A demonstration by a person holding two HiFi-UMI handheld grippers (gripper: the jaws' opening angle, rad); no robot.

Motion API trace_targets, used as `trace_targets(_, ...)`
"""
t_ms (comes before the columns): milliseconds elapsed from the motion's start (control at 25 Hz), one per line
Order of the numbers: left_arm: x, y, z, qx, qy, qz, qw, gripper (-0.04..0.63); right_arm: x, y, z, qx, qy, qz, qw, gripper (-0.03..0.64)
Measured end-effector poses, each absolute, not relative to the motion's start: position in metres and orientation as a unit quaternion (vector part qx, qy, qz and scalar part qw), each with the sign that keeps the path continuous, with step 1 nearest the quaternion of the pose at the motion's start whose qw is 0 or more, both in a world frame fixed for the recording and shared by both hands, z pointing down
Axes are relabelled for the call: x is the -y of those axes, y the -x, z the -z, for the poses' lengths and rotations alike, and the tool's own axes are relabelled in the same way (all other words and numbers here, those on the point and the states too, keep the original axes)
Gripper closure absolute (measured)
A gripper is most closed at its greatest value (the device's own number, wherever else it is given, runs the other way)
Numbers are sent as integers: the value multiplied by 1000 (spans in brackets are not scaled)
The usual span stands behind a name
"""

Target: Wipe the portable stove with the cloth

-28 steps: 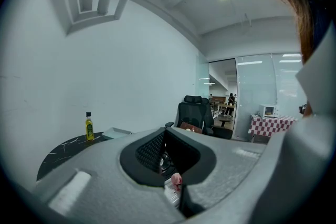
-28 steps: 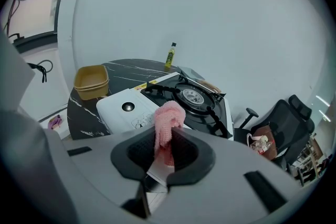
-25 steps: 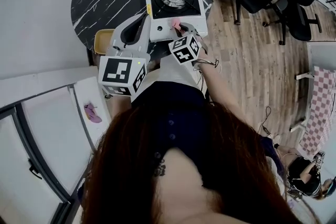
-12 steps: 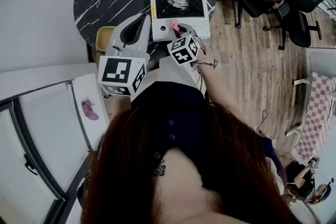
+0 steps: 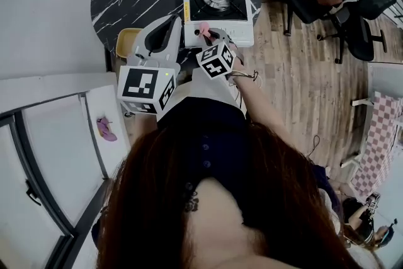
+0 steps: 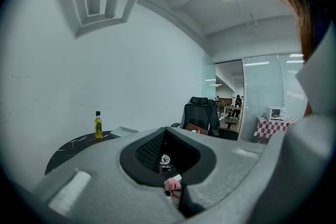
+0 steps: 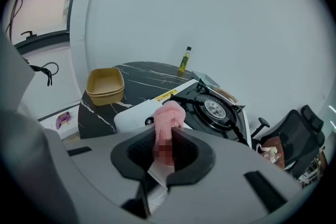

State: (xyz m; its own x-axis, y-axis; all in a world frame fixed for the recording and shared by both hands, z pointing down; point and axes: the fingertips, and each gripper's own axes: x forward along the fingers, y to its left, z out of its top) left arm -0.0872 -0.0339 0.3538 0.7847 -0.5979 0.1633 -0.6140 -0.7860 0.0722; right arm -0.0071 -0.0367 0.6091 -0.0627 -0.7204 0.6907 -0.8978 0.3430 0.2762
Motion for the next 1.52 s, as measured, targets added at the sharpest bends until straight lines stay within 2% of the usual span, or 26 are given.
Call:
trace_targets(640, 33, 96, -354, 331, -939, -71, 60, 583, 42, 38, -608, 740, -542, -107, 384, 560)
trace_targets(1520, 35, 100, -354, 340, -936, -71, 63, 583, 41, 69, -606, 756, -501, -45, 419, 558)
